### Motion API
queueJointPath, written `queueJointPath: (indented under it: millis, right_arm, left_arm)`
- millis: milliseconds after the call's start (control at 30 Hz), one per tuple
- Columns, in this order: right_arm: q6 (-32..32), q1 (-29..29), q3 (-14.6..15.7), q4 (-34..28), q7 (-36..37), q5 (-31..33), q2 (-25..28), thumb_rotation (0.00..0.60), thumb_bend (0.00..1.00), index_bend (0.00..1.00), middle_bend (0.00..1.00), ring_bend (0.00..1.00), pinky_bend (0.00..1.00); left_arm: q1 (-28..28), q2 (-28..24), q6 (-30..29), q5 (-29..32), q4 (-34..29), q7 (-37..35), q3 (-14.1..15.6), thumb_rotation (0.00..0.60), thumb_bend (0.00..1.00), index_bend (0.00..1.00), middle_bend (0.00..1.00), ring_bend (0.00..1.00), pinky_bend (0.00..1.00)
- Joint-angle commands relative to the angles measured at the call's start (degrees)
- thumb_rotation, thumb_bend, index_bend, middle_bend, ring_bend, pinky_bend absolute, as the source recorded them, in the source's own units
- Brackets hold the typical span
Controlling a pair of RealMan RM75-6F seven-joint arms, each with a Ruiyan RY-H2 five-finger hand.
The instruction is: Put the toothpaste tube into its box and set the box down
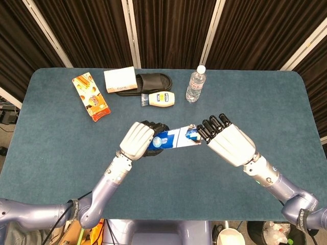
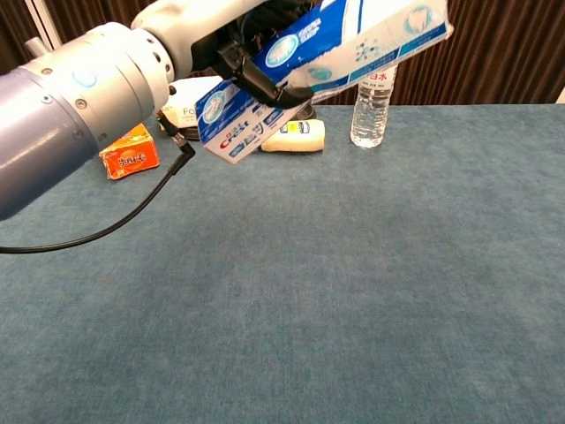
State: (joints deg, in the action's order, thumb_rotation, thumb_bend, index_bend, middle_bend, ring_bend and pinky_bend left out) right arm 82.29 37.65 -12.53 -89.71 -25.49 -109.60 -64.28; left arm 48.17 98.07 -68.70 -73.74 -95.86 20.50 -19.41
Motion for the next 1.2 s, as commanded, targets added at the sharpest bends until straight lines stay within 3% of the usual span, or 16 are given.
queueJointPath:
  millis: [33,300,633,1200]
  right_arm:
    - [0.8,-0.2,-0.2,0.3,0.0,-0.2,-0.3,0.6,0.49,0.39,0.5,0.38,0.51]
    - [3.3,-0.6,-1.3,0.5,-0.1,0.1,-1.3,0.6,0.45,0.28,0.46,0.32,0.44]
    - [5.3,-0.9,-2.3,1.7,-0.4,0.6,-2.5,0.6,0.45,0.26,0.45,0.31,0.43]
    - [6.8,-1.6,-3.0,2.2,-0.5,1.6,-2.7,0.6,0.45,0.25,0.44,0.3,0.43]
  left_arm:
    - [0.2,1.8,-1.8,-1.8,2.1,-1.9,-0.2,0.6,0.42,0.42,0.56,0.54,0.56]
    - [0.8,3.9,-2.8,-2.6,5.1,-3.3,-0.5,0.6,0.42,0.42,0.56,0.54,0.56]
    - [1.1,5.4,-4.1,-3.9,6.6,-4.9,-0.5,0.6,0.42,0.42,0.55,0.54,0.55]
    - [1.5,9.9,-11.5,-11.6,14.1,-16.9,-1.3,0.6,0.43,0.4,0.54,0.52,0.55]
